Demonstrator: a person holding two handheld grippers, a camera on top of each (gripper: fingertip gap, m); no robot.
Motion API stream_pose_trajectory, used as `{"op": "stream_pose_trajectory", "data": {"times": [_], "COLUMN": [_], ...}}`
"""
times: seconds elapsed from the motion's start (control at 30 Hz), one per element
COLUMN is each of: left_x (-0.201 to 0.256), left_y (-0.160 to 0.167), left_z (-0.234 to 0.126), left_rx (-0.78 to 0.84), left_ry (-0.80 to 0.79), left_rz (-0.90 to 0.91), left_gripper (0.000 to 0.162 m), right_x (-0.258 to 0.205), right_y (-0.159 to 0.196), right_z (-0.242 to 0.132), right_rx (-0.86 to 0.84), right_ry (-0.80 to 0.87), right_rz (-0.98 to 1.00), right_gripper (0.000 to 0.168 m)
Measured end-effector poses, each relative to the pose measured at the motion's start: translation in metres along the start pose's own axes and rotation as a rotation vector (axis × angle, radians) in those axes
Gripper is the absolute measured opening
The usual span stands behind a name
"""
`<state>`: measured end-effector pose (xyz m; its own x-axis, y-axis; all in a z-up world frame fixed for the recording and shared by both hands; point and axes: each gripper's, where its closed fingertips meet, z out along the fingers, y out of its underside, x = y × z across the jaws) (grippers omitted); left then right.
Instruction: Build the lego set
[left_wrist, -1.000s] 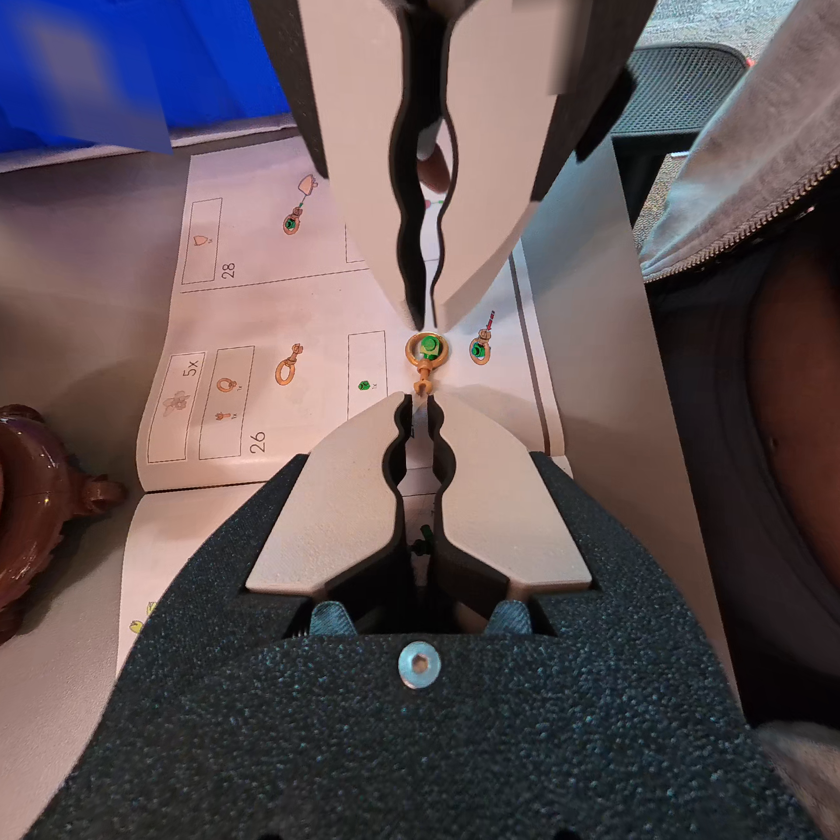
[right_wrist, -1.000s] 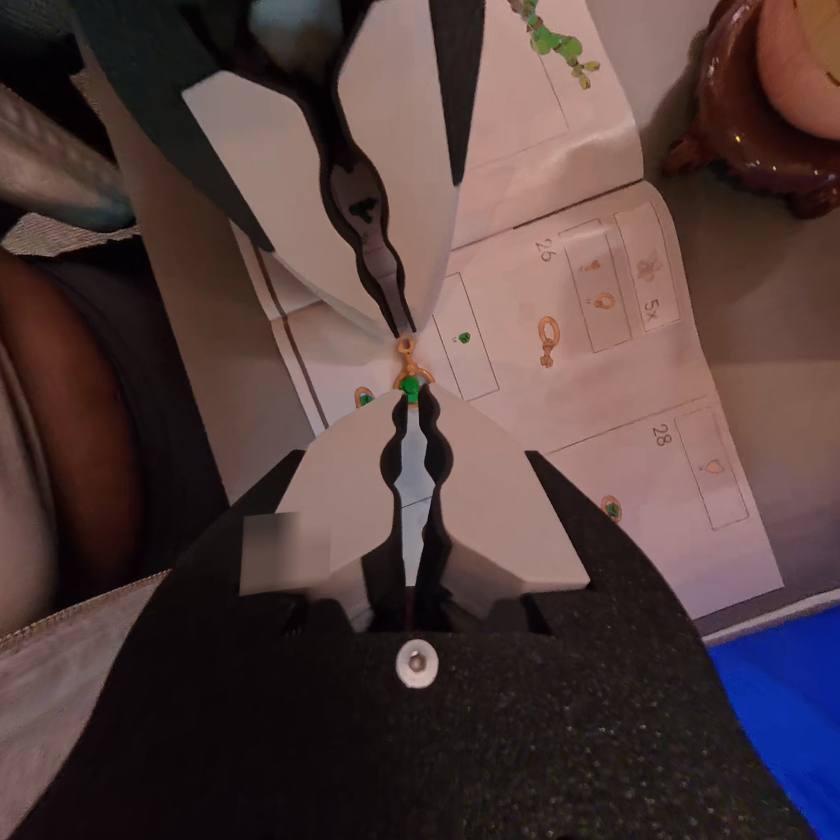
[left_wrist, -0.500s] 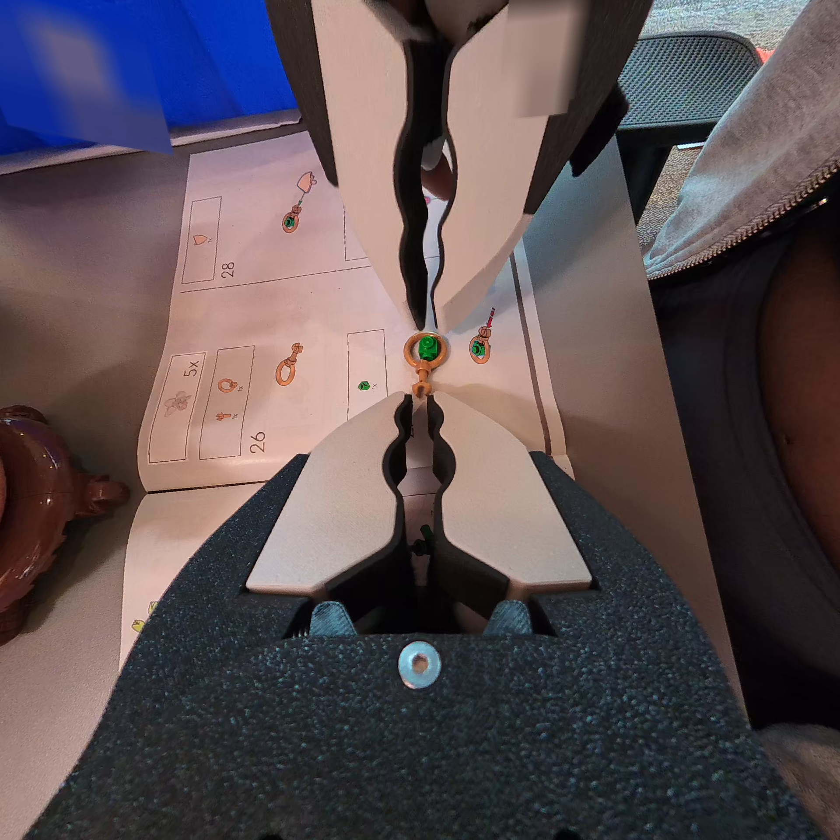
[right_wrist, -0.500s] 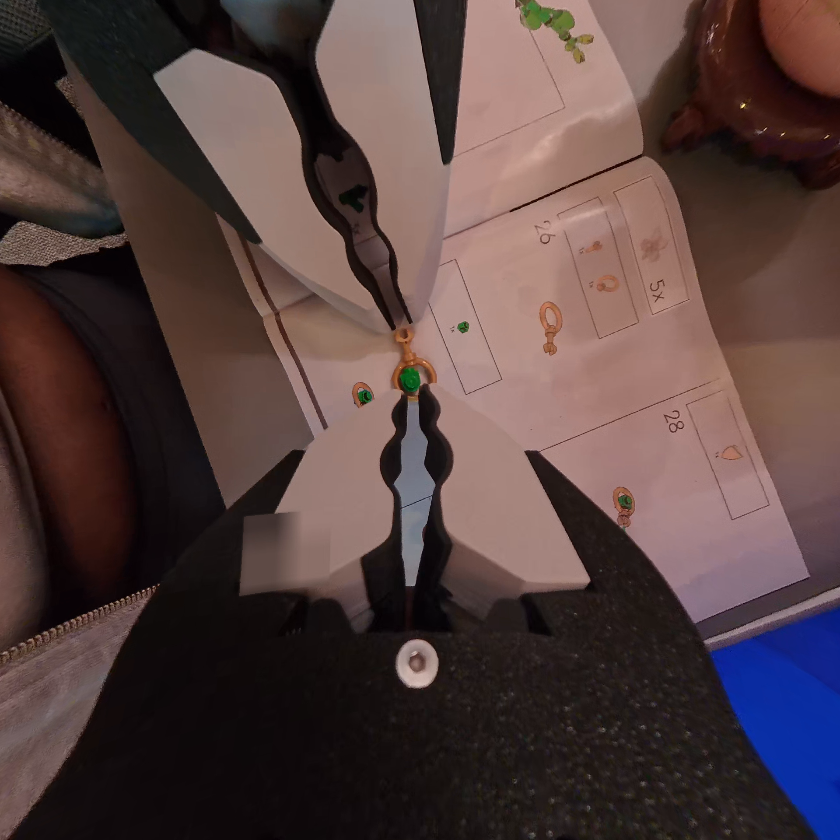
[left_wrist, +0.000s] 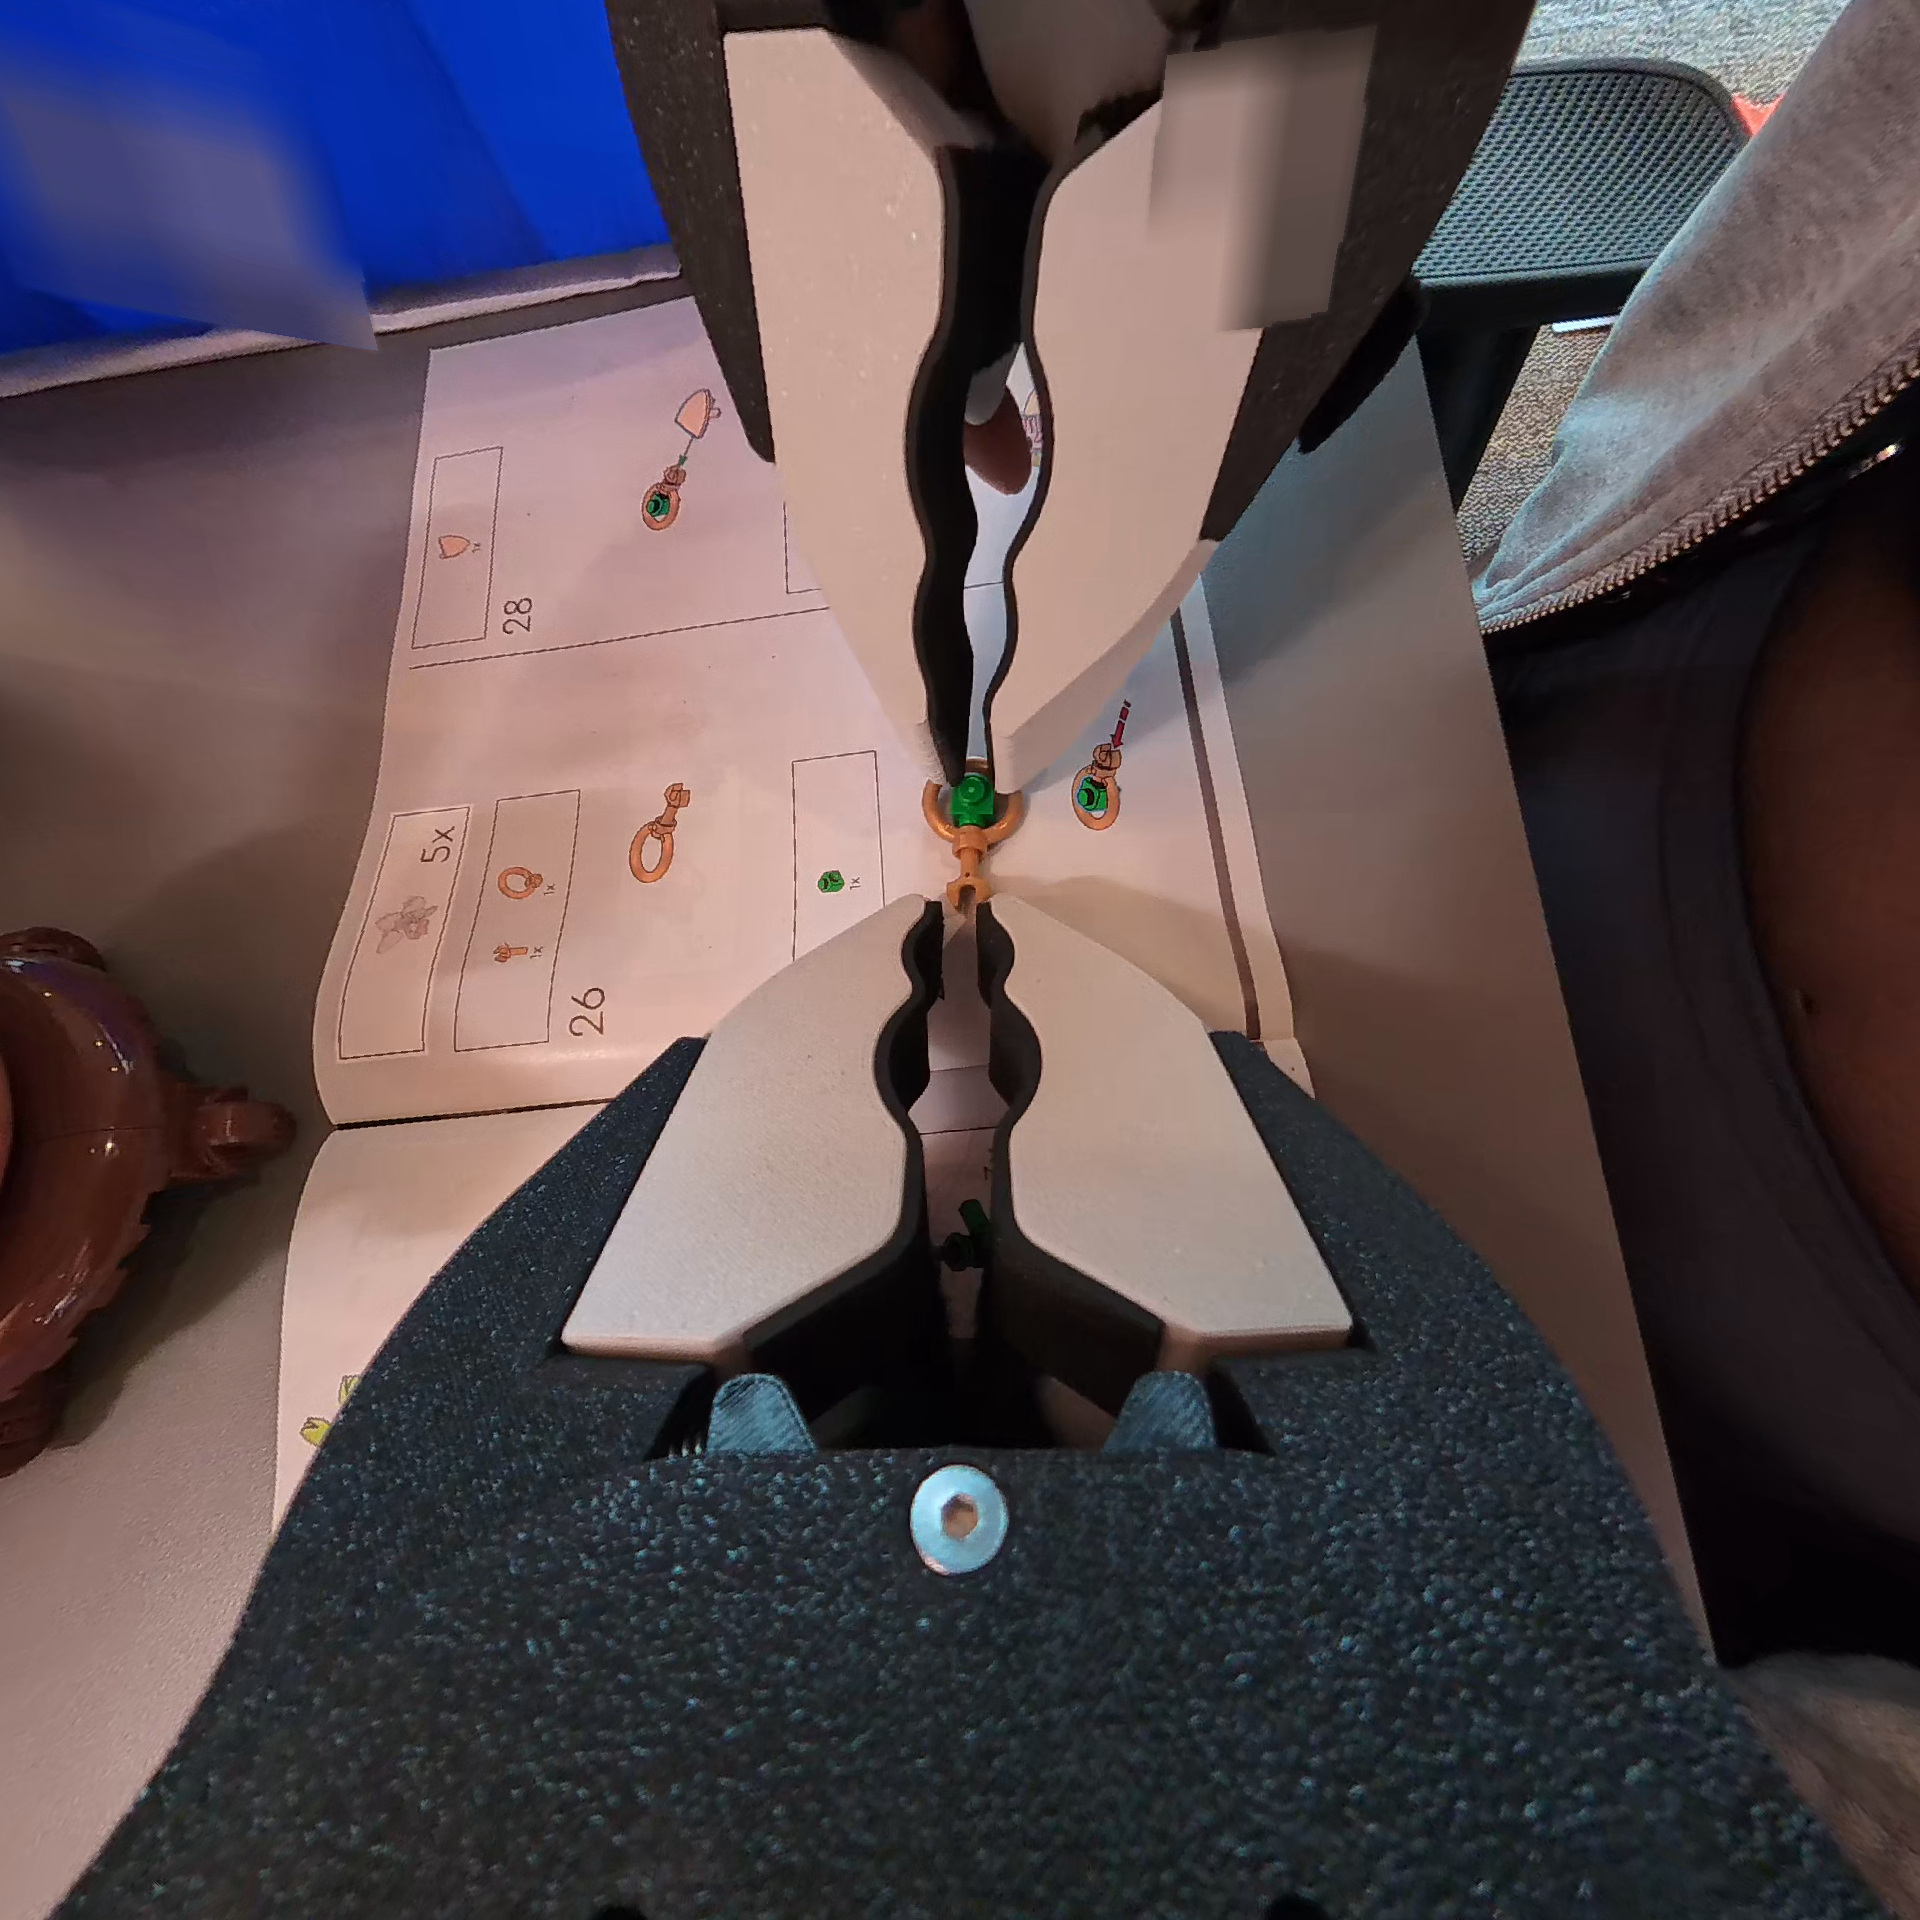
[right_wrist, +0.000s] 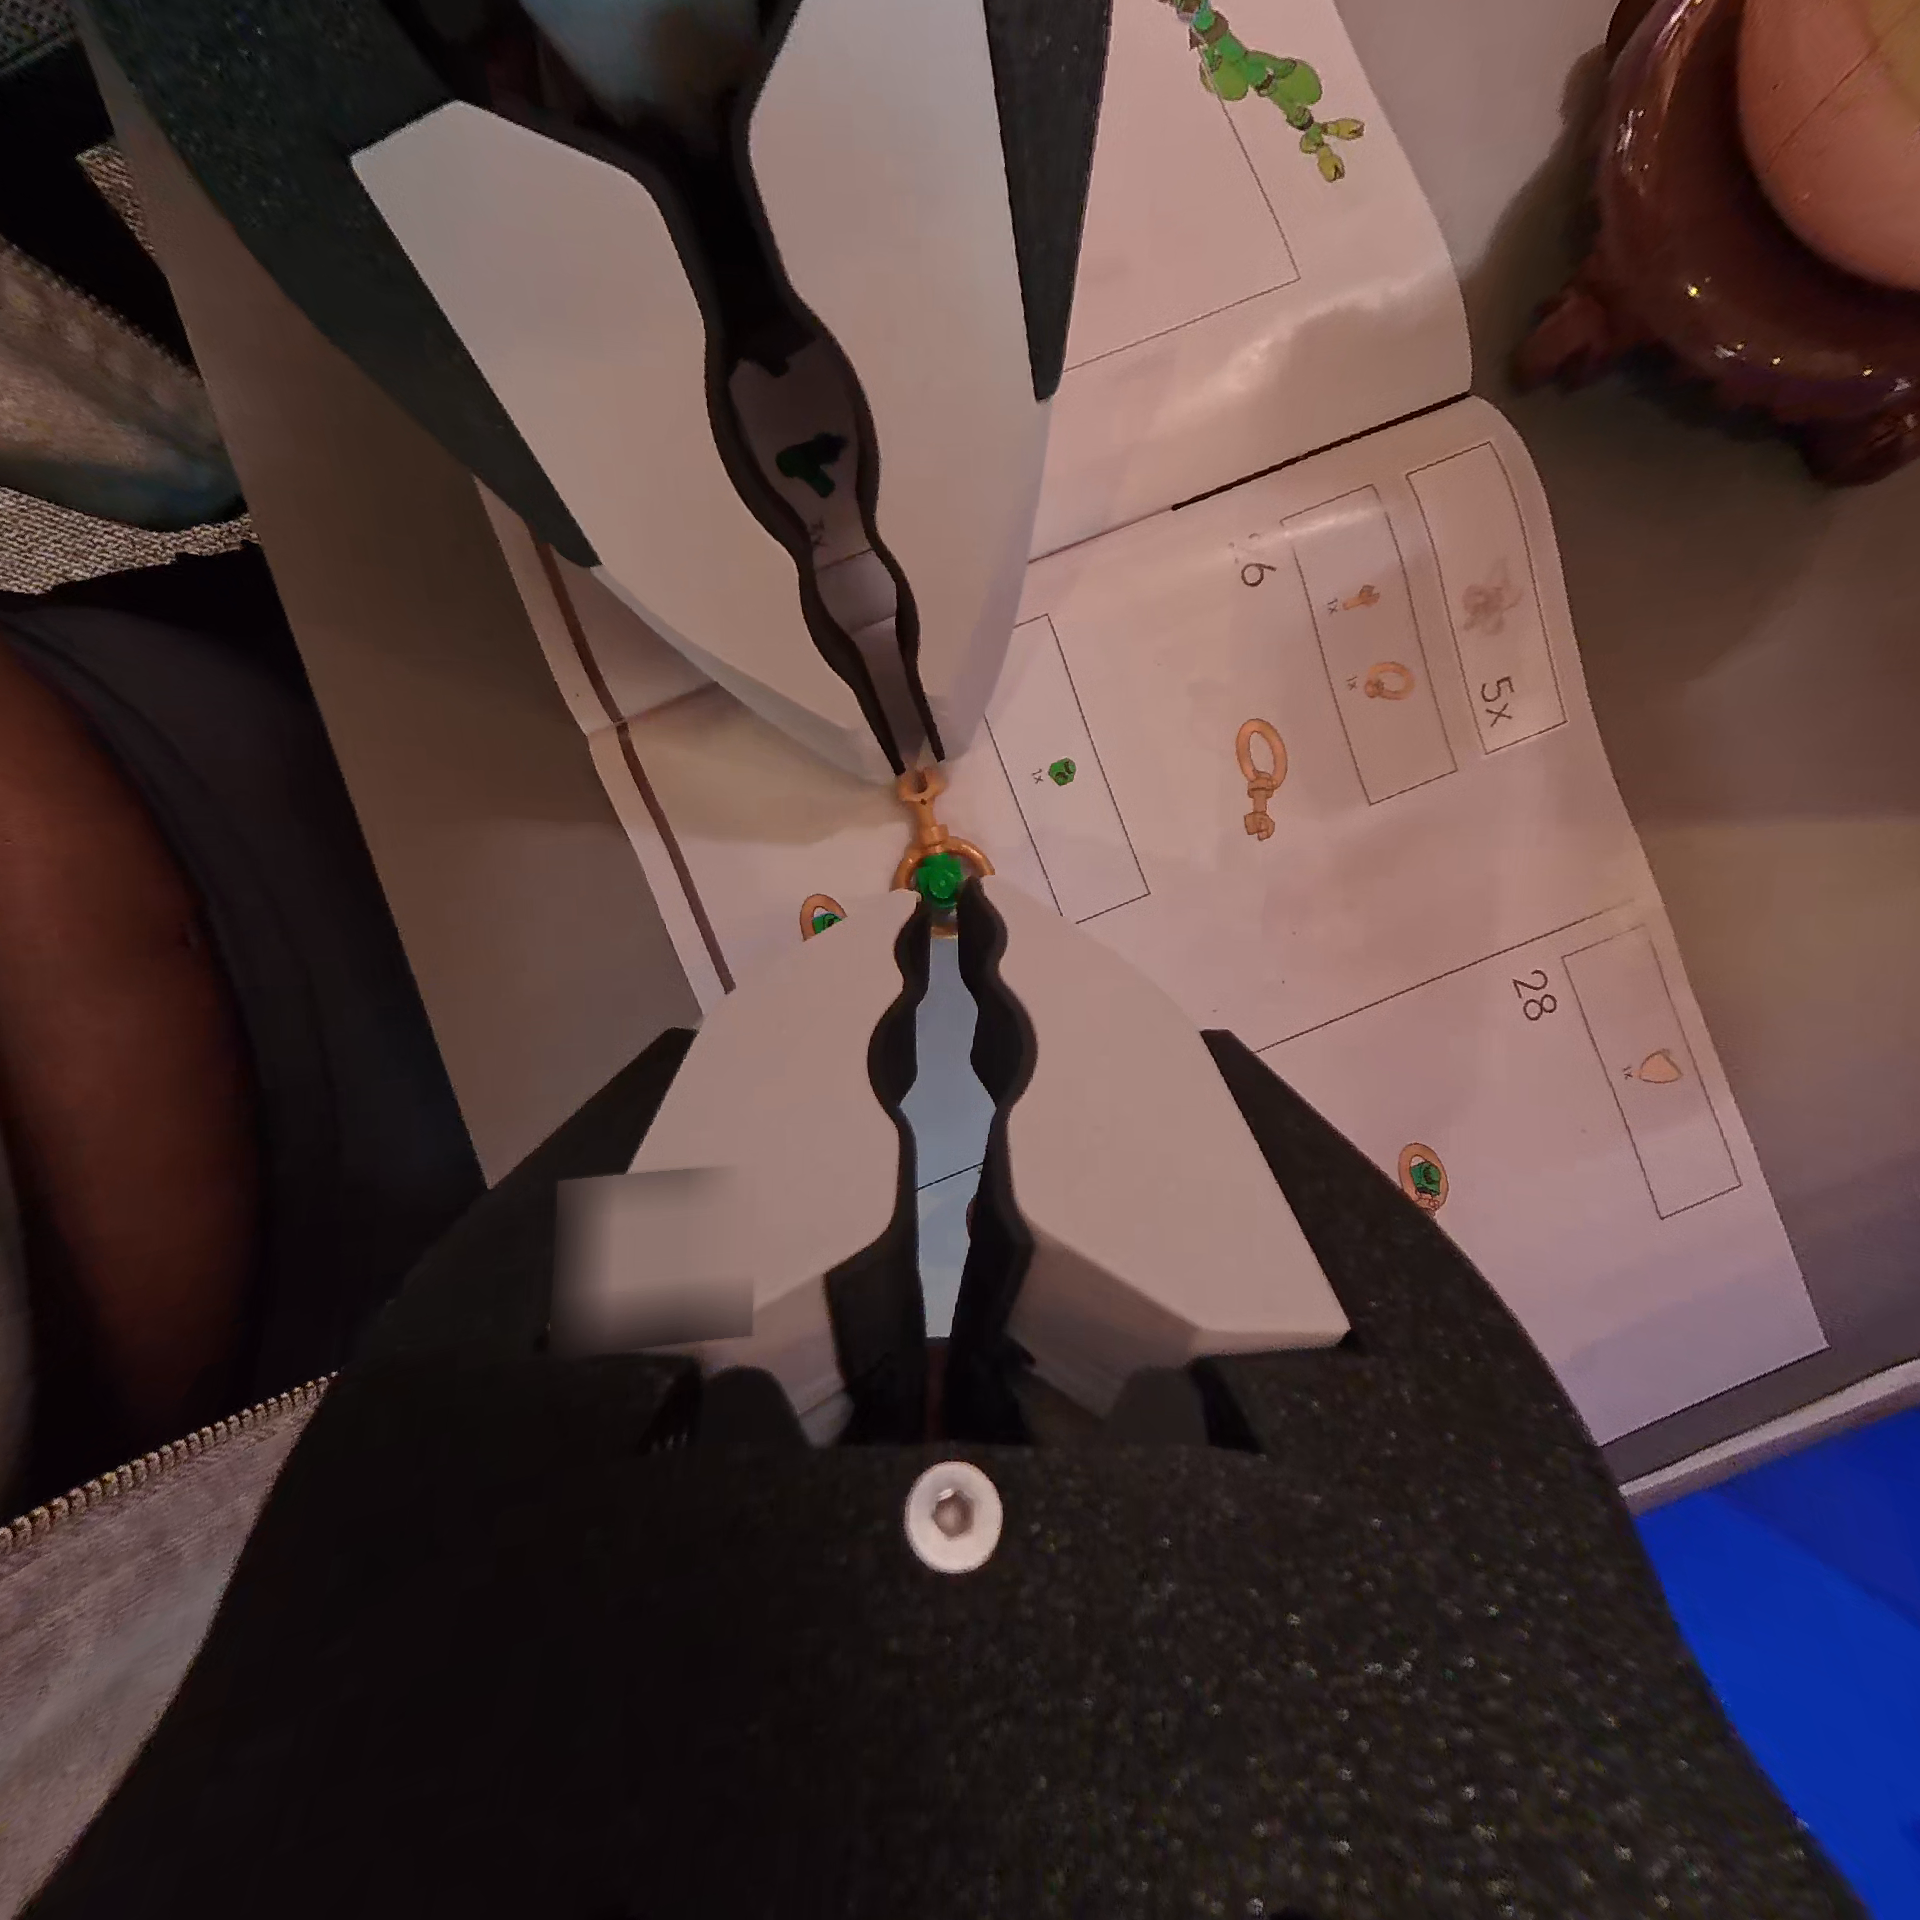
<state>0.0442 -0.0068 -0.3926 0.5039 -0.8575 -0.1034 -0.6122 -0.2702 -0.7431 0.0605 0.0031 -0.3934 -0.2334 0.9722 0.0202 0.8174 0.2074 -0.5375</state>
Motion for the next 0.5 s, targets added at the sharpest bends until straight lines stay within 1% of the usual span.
{"op": "stream_pose_trajectory", "data": {"times": [0.2, 0.5], "left_x": [0.0003, 0.0021], "left_y": [0.0001, 0.0005], "left_z": [0.0001, 0.0007], "left_rx": [-0.001, -0.003], "left_ry": [-0.003, 0.004], "left_rz": [0.005, 0.016], "left_gripper": [0.006, 0.001], "right_x": [0.0007, 0.0006], "right_y": [-0.0001, -0.0004], "right_z": [0.0007, 0.0010], "right_rx": [-0.003, -0.014], "right_ry": [-0.002, -0.013], "right_rz": [-0.001, -0.012], "right_gripper": [0.005, 0.005]}}
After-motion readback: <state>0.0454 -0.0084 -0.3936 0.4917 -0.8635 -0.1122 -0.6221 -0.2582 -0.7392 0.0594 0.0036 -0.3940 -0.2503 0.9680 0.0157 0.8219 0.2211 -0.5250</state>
